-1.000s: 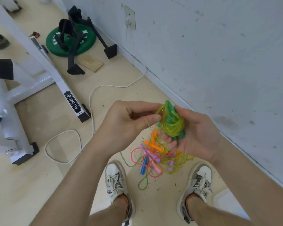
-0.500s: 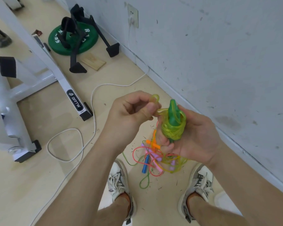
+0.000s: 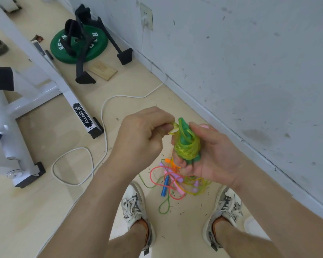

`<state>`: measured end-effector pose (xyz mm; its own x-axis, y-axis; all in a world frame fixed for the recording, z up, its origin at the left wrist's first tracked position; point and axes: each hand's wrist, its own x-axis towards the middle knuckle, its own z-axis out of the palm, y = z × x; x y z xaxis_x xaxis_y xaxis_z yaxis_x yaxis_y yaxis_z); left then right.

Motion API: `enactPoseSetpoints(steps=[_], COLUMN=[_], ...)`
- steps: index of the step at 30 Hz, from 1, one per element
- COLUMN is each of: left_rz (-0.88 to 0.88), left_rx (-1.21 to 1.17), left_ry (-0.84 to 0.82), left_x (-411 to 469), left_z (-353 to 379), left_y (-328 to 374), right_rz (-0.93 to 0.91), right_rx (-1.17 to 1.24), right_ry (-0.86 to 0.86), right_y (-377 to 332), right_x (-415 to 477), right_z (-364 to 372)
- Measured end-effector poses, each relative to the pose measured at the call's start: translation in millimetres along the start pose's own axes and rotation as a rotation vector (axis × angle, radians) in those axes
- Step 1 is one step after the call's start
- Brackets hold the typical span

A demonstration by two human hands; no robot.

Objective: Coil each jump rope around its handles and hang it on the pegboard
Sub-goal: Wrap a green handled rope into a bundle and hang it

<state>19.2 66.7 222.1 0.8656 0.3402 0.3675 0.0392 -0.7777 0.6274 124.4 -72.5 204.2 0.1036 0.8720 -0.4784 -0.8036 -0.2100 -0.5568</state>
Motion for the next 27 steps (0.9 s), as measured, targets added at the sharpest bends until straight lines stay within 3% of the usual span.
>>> enactPoseSetpoints(steps=[3,12,16,27], left_rz=[-0.091,0.054,0.006,-0.46], left_rx=[-0.191,0.147,0.043,-0.562], left_ry=[0.01,-0.09,-0.095,-0.081], left_x=[-1.5,0.6,-1.8,-3.5], left_z=[-1.5,-7.8,-9.5,6.5], left_y=[1.7,-1.8,-3.7,0.5], right_rz=[0.002,-0.006,0.006,0.007], right_rx=[0.015,-0.089,-0.143,-0.093], right_ry=[0.021,0.141,0.166,0.169], right_y=[-0.9,0.8,-1.1,-0.9], right_x=[-0.1,2.9,2.4,2.5], right_z=[0.9,0.5,-0.7,-0.7])
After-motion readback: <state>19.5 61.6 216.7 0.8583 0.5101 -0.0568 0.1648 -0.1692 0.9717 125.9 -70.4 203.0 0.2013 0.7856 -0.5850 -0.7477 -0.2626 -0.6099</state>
